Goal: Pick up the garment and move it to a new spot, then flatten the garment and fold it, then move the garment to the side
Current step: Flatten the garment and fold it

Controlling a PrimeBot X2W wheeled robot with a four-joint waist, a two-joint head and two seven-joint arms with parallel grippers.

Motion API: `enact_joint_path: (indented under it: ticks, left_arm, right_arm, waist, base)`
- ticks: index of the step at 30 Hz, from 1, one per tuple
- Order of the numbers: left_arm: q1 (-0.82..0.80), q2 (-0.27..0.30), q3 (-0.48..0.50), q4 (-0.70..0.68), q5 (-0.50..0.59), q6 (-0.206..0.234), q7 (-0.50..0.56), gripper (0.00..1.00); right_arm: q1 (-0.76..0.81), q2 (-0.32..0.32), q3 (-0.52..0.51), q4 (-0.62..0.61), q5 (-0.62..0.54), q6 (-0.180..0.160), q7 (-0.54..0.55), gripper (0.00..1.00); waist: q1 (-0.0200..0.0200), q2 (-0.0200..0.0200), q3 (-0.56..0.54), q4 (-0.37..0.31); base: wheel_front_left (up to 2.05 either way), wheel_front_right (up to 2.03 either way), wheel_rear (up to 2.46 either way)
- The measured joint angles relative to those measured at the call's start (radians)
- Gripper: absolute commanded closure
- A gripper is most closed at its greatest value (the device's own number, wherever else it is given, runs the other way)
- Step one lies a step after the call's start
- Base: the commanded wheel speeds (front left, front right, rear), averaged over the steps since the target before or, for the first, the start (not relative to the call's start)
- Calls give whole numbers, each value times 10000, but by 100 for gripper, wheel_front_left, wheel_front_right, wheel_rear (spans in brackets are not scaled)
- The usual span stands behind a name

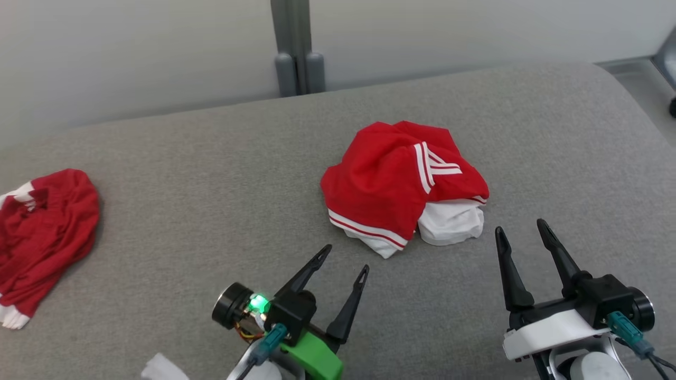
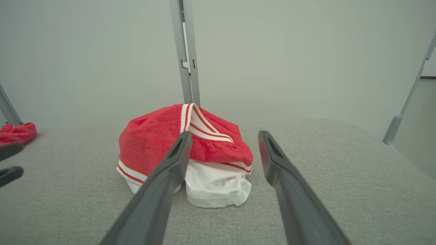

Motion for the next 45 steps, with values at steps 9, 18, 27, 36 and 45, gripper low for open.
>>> enact_joint_path:
  ticks: [9, 18, 27, 36, 45]
  left_arm:
    - [-2057, -10, -1127, 1889, 226, -153, 0, 0]
    - [-3679, -10, -1252, 3670, -357, -165, 0, 0]
    - [-4757, -13, -1277, 4809, -625, -100, -12, 55]
    - [-4263, -2, -1016, 3875, -1233, -121, 0, 100]
    - [-4084, 0, -2594, 2042, -3760, -161, 4, 100]
  right_arm:
    - [-589, 127, -35, -52, 2, 0, 0, 0]
    - [-997, 180, -15, -142, 111, 0, 0, 0]
    - [-1219, 186, -81, -138, 245, 0, 0, 0]
    - [-1227, 192, -136, -61, 242, 0, 0, 0]
    - [-1005, 194, -128, 71, 196, 0, 0, 0]
  waist:
    - [0, 0, 1163, -1197]
    - [0, 0, 2451, -2004]
    - [0, 0, 3284, -2379]
    - [0, 0, 2892, -2143]
    - [0, 0, 2010, -1894]
  base:
    - [0, 0, 0]
    - [0, 0, 0]
    - [0, 0, 0]
    - [0, 0, 0]
    - [0, 0, 0]
